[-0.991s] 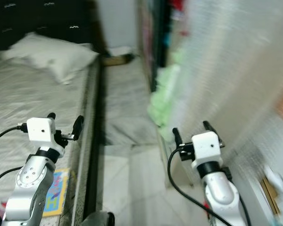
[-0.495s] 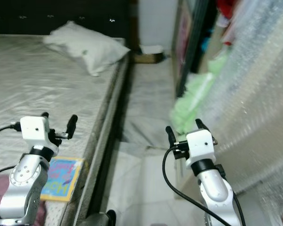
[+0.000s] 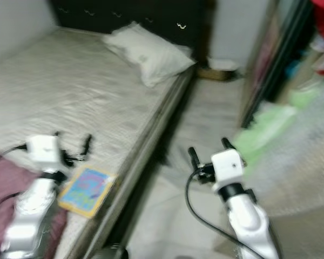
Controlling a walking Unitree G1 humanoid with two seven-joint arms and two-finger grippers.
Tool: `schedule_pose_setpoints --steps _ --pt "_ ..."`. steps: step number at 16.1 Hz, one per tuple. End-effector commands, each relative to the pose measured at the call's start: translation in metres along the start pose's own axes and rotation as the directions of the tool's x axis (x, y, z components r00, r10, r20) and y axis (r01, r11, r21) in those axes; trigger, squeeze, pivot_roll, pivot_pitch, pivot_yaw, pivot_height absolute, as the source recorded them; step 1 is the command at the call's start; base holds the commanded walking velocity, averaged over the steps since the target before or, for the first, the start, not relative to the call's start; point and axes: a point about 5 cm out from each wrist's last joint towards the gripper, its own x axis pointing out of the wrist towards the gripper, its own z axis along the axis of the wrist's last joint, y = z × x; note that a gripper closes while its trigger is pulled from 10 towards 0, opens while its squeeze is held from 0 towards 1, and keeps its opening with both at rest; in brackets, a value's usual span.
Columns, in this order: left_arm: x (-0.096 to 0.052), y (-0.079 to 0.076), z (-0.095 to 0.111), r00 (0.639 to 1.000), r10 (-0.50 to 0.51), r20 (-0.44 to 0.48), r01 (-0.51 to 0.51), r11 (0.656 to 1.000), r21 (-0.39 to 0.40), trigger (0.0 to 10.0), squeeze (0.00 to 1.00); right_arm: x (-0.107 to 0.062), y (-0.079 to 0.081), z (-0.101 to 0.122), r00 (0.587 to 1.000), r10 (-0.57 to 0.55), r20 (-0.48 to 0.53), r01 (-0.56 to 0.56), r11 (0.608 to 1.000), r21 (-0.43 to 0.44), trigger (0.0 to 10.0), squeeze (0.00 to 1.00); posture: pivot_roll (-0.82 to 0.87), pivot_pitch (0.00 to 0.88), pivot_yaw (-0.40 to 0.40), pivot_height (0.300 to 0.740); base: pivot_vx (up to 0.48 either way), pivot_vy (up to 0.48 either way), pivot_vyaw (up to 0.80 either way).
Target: Clean up the room
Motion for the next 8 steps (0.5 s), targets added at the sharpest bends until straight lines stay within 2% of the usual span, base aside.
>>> schedule_pose_setpoints --steps 1,8 --pt "0.001 0.008 0.003 1.000 0.016 0.011 -0.016 1.000 0.016 10.0 0.00 0.003 0.002 0.005 1.000 0.010 0.025 -0.011 1.000 0.009 10.0 0.00 -0.05 0.026 -0.002 0.740 0.000 0.000 0.80" --pt "0.011 0.009 0.008 0.998 0.039 0.048 -0.040 0.999 0.022 10.0 0.00 0.026 0.003 0.011 0.996 0.035 0.078 -0.036 0.999 0.005 10.0 0.00 -0.04 0.000 -0.005 0.740 0.000 0.000 0.80"
